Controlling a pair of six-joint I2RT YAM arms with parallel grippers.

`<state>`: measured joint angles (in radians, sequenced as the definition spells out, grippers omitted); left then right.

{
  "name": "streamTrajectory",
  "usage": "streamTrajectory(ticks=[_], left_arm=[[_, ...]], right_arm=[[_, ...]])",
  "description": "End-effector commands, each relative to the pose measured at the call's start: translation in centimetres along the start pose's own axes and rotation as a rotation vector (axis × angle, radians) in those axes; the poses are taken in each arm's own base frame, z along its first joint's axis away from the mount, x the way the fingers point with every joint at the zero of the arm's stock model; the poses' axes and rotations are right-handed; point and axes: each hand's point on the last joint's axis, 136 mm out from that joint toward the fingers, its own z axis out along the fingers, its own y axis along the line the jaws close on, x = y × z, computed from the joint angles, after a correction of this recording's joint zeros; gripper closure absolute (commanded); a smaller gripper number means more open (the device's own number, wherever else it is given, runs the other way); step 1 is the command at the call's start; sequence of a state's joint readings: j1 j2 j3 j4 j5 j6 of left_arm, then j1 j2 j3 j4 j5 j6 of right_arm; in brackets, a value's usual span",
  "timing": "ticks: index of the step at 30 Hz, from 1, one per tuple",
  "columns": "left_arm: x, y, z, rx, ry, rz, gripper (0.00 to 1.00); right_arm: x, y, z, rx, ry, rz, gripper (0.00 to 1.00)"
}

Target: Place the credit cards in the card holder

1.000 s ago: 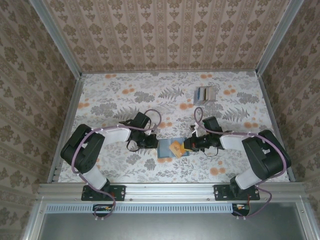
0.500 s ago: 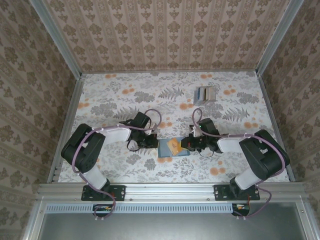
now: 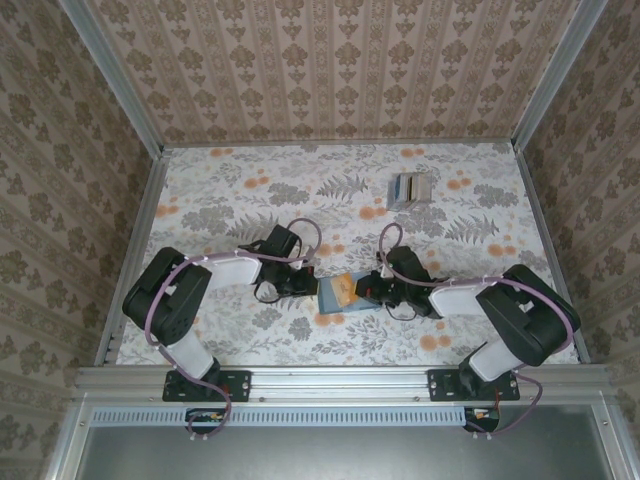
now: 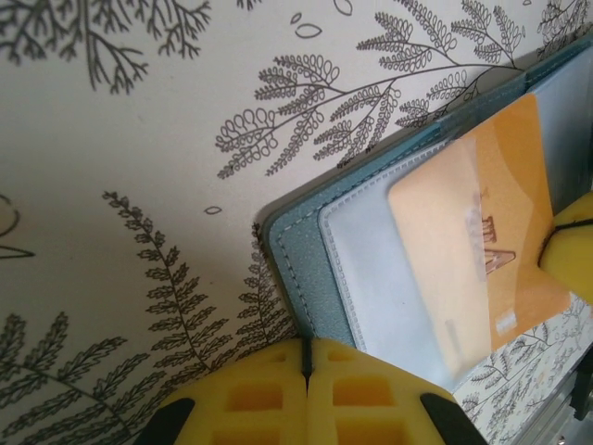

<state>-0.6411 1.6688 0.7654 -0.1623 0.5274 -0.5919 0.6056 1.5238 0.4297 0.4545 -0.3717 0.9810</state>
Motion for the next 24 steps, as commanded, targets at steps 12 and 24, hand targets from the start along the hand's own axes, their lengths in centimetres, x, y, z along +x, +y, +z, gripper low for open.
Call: streamTrajectory(ticks=[12, 24], left_arm=[[0.1, 1.1, 1.0, -0.010, -0.007, -0.086, 1.00], [0.4, 1.7, 0.8, -0.014, -0.029, -0.144, 1.00]], right_arm=[[2.6, 1.1, 1.5, 0.089, 0.096, -0.035, 0.96], [3.1, 1.3, 1.7, 0.148, 0.116, -0.054, 0.79]])
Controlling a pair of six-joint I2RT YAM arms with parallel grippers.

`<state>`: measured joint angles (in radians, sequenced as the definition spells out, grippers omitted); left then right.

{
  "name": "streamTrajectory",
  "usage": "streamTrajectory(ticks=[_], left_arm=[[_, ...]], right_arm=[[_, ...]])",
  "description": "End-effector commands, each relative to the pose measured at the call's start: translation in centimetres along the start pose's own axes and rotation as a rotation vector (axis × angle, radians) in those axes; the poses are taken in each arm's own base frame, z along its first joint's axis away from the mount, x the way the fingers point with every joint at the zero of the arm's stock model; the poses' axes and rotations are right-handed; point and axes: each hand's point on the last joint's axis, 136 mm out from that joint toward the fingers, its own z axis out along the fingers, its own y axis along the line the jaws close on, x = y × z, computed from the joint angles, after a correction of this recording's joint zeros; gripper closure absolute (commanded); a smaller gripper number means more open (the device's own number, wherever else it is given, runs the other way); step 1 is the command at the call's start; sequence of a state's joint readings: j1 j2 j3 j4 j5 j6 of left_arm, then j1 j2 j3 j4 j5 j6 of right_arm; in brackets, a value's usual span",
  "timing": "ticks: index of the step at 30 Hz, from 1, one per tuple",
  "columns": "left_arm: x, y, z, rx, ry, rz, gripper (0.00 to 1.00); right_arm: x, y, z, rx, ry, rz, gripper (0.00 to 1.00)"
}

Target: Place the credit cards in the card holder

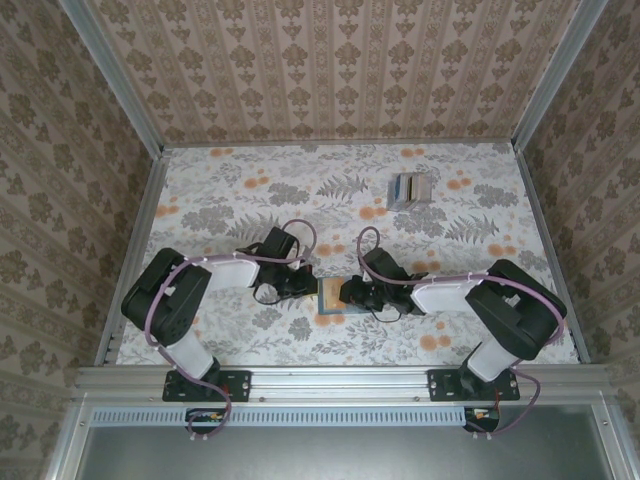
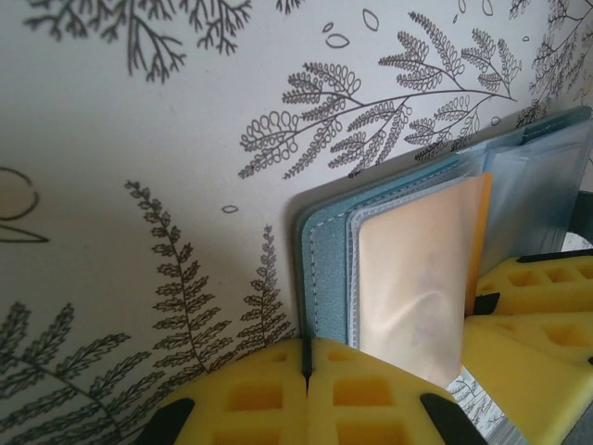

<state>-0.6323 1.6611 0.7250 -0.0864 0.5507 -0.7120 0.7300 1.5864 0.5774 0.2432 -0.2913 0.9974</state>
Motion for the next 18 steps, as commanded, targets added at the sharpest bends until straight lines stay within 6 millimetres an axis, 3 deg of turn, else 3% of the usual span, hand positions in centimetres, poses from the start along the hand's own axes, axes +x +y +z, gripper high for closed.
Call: streamTrajectory(ticks=[1, 8, 11, 18], left_arm=[[0.4, 1.9, 0.6, -0.056, -0.014, -0.039, 1.00], [-0.1, 2.8, 0.3, -0.074, -0.045, -0.047, 1.00], [-0.5, 2.5, 0.4, -0.060, -0.057, -0.046, 1.00], [-0.7, 2.3, 0.4, -0.060, -0.053, -0.039, 1.00]], right_arm=[[0.6, 0.3, -0.9, 0.034, 0.021, -0.043, 0.76], [-0.3, -0.2, -5.1, 0.153, -0.051, -0.127, 0.61], [-0.6, -1.5, -6.1, 0.225, -0.084, -0.129, 0.53], [-0.1, -4.2, -5.8, 0.344, -0.065, -0.116, 0.51]])
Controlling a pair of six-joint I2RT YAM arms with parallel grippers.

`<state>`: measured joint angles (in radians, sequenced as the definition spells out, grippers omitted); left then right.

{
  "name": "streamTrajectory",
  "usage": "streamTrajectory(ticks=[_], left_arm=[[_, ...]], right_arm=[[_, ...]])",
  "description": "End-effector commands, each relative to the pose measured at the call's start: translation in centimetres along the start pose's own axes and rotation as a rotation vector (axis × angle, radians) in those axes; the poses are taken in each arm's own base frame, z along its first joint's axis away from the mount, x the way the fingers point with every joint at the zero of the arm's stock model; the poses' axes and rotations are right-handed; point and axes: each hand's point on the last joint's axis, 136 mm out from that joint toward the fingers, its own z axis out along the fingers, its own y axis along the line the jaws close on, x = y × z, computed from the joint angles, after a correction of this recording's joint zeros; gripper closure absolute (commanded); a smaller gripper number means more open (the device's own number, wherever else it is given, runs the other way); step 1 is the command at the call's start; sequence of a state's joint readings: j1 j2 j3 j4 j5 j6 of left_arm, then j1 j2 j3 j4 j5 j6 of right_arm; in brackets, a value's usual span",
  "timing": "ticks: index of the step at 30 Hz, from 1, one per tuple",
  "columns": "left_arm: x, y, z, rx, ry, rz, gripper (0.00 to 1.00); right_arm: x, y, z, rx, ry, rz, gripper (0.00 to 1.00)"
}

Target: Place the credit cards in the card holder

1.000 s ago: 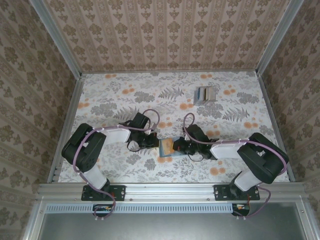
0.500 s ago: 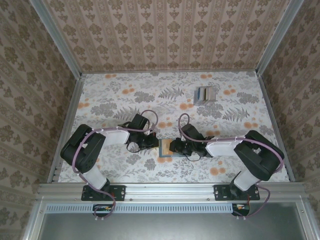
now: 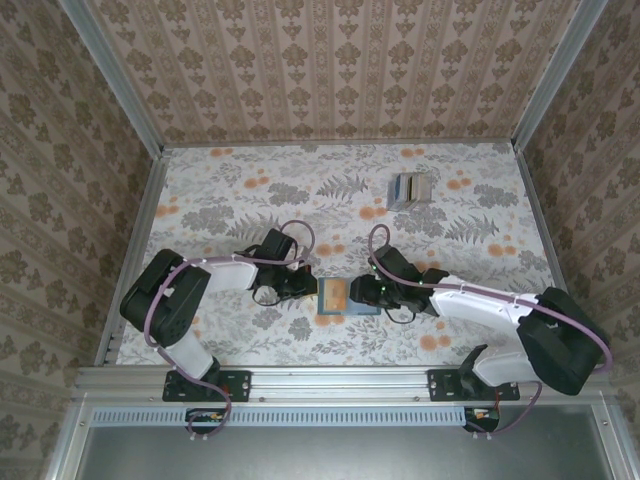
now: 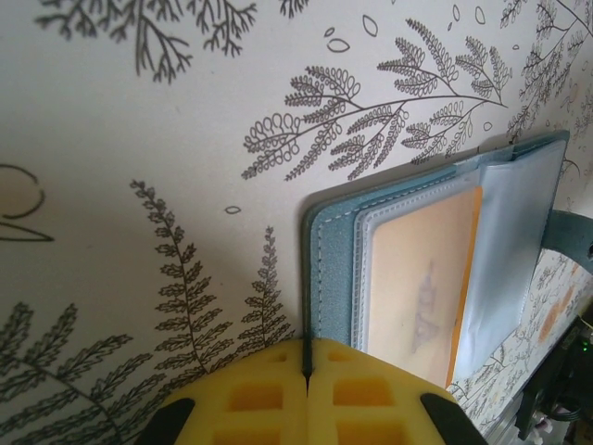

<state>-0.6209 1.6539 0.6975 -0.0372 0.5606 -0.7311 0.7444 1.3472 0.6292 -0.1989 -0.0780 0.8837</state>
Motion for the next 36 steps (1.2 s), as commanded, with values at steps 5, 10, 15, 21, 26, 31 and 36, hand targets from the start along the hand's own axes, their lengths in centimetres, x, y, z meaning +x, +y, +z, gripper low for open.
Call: streamTrajectory(ticks=[5, 10, 15, 21, 26, 31, 36], left_arm=[[-0.5, 2.1, 0.6, -0.069, -0.036, -0.036, 1.00], [-0.5, 2.0, 0.6, -0.065, -0.035, -0.037, 1.00], [-0.4, 1.9, 0.6, -0.066, -0.029, -0.029, 1.00], [-0.3, 2.1, 0.7, -0.065, -0.027, -0.029, 1.00], [-0.3, 2.1, 0.7, -0.057, -0.035, -0.037, 1.00], [-0.1, 2.1, 0.5, -0.059, -0.031, -0.033, 1.00], [0.0, 2.0, 0.5, -0.058, -0.022, -0.025, 1.00]], right_arm=[[0.9, -1.9, 1.7, 0.101, 0.047, -0.031, 0.55], [0.8, 0.0, 2.5, 0.041, 0.059, -0.042, 0.63], [0.1, -0.1, 2.0, 0.083, 0.042, -0.087, 0.73], [-0.1, 0.0, 1.5, 0.091, 0.027, -0.113, 0.76], [0.0, 1.5, 1.7, 0.014, 0.034, -0.106, 0.83], [0.0, 2.1, 1.8, -0.026, 0.033, -0.104, 0.87], [-0.2, 4.4, 1.0, -0.143, 0.016, -0.111, 0.79]])
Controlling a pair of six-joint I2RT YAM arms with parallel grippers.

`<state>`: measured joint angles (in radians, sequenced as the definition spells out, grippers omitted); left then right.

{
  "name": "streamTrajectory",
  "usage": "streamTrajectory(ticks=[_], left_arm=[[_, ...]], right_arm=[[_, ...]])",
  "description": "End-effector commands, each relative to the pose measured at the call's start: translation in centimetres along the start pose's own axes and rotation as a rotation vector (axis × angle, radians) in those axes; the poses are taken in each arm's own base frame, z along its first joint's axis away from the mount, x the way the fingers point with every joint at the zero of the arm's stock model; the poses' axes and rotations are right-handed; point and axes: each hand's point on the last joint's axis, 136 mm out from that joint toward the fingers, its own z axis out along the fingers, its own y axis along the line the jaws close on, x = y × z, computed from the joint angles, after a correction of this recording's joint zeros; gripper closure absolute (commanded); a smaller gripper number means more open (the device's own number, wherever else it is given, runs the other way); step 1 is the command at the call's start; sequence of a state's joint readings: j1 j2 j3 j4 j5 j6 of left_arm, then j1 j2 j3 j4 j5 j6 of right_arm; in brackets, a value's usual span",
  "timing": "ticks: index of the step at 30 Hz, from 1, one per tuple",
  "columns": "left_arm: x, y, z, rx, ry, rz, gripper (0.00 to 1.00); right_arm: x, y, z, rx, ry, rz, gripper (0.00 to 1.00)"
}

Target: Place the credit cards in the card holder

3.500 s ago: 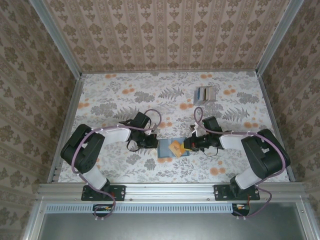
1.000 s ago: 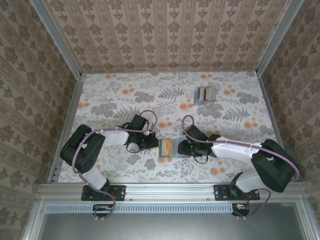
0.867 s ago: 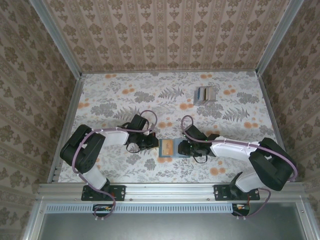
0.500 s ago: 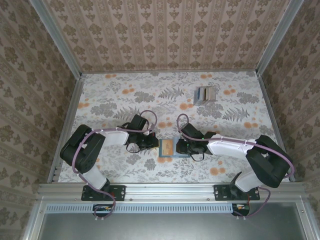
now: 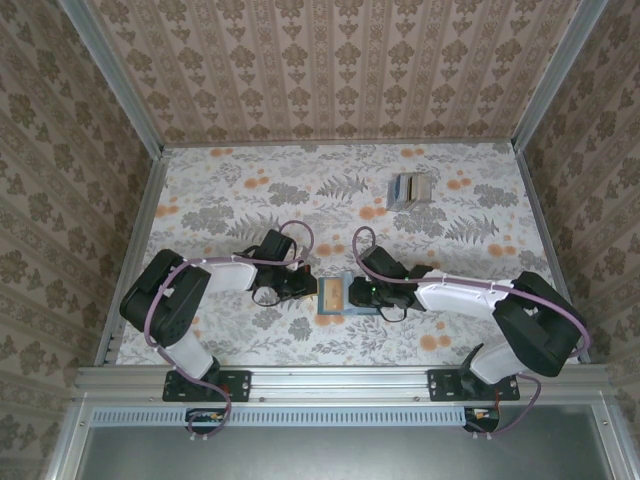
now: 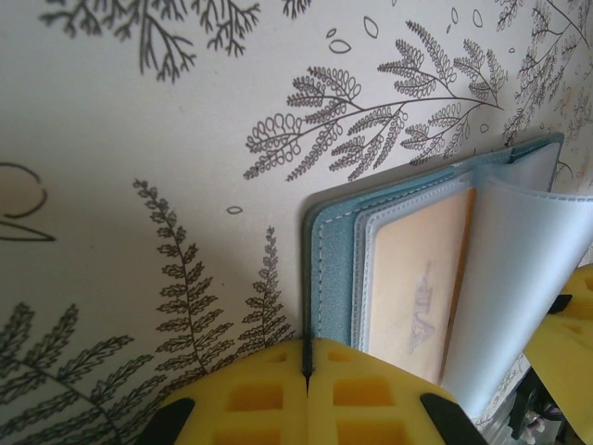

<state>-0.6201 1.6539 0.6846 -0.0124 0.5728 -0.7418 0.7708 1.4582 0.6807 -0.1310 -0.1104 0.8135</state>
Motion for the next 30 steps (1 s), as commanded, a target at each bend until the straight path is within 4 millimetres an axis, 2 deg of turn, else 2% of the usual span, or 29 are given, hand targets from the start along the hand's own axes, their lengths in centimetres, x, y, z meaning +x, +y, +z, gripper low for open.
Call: streamTrajectory(ticks=[1, 9, 16, 18, 20, 22, 27, 30], left_arm=[[-0.2, 2.0, 0.3, -0.072, -0.025, -0.021, 1.00], [-0.5, 1.4, 0.0, -0.063, -0.035, -0.010, 1.00], [-0.6, 1.1, -0.2, -0.056, -0.034, 0.004, 0.97], [-0.5, 1.1, -0.1, -0.050, -0.033, 0.007, 0.95], [-0.5, 1.1, -0.1, -0.045, -0.026, 0.009, 0.92], [-0.5, 1.0, -0.3, -0.037, -0.031, 0.006, 0.90], [-0.7, 1.1, -0.7, -0.032, -0.035, 0.023, 0.86], [-0.7, 1.2, -0.6, -0.034, -0.030, 0.021, 0.86]], right_arm=[[-0.5, 2.8, -1.0, -0.124, -0.019, -0.019, 0.79], [-1.0, 3.4, -1.2, -0.148, -0.032, -0.034, 0.80], [-0.9, 3.6, -0.5, -0.170, -0.032, -0.032, 0.82], [-0.9, 3.8, -0.4, -0.187, -0.037, -0.036, 0.79], [-1.0, 3.8, -0.3, -0.197, -0.047, -0.031, 0.71], [-1.1, 3.9, -0.3, -0.214, -0.061, -0.023, 0.70], [-1.0, 2.9, 0.0, -0.217, -0.074, -0.005, 0.79], [-0.9, 2.4, 0.1, -0.214, -0.075, 0.008, 0.78]])
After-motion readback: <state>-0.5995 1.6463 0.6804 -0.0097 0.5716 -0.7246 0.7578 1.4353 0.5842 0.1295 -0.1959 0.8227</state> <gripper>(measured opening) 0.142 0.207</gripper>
